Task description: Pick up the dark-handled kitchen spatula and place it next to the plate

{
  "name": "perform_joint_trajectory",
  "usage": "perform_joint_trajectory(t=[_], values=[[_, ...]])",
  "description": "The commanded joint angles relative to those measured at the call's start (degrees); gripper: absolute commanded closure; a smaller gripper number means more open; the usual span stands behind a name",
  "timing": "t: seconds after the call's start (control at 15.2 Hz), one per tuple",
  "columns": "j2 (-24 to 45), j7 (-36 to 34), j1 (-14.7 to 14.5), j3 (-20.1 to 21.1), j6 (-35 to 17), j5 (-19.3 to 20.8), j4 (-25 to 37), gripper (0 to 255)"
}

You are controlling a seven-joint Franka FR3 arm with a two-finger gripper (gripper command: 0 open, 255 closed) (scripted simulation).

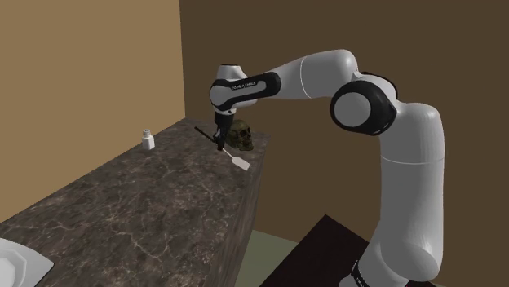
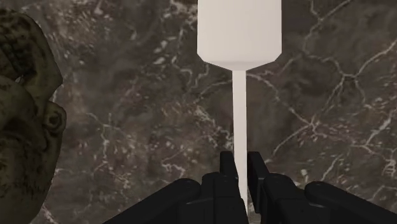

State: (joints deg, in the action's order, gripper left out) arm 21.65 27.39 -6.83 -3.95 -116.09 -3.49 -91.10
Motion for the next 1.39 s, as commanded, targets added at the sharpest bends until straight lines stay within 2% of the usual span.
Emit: perform_joint_trajectory(t=[0.0,0.07,0.73,1.32], values=[[-0.47,-0.02,0.03,-0.03,1.4,0.05,0.9,255],[-0.61,-0.04,0.03,-0.04,1.99,0.07,1.36,255],[-4.19,-12.52,-8.37,3.51,-0.03,2.27,-3.89,255],[-3.05,-23.99,-15.85,6.91,0.36,4.24,-2.27,255]])
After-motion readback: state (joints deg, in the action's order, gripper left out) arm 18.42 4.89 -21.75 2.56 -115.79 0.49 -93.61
